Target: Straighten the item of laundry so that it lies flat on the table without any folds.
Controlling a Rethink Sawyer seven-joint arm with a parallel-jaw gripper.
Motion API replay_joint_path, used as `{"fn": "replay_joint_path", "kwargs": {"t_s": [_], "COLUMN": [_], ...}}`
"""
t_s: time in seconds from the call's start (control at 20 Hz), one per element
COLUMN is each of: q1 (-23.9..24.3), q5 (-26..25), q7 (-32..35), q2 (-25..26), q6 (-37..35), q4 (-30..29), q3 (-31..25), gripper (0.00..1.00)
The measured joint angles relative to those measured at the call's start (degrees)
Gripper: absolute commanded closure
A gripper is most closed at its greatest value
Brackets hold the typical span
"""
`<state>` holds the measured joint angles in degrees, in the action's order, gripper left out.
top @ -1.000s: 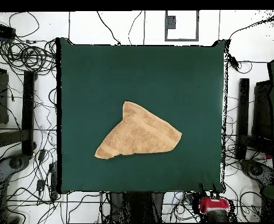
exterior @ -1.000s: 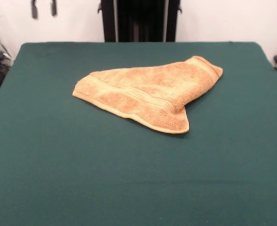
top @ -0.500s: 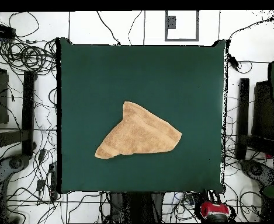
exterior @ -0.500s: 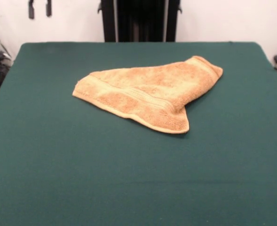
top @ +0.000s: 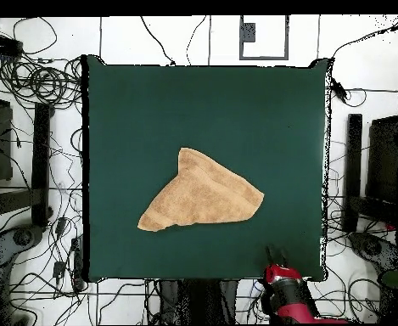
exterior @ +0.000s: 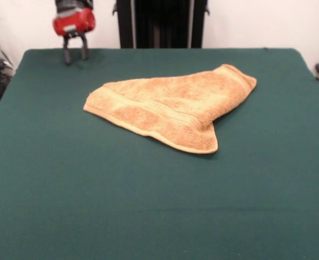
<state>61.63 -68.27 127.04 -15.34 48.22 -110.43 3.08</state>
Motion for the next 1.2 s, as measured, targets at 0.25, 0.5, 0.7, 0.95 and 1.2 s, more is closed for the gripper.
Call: {"fn": "replay_joint_path", "kwargs": {"t_s": [0.25, 0.5, 0.7, 0.95, 1.2], "q1": [0.16, -0.5, -1.3, -2.39, -3.55], "q5": [1.45, 5.62, 8.35, 9.58, 10.29], "q7": [-0.01, -0.01, -0.01, -0.01, -0.01], "q2": [3.72, 7.35, 9.94, 11.96, 12.81], "q6": [8.2, 13.57, 17.47, 20.61, 21.12], "q4": [0.84, 0.72, 0.21, -0.74, -2.23], "q3": [0.69, 0.63, 0.64, 0.64, 0.65], "gripper": [0.0, 0.0, 0.0, 0.0, 0.0]}}
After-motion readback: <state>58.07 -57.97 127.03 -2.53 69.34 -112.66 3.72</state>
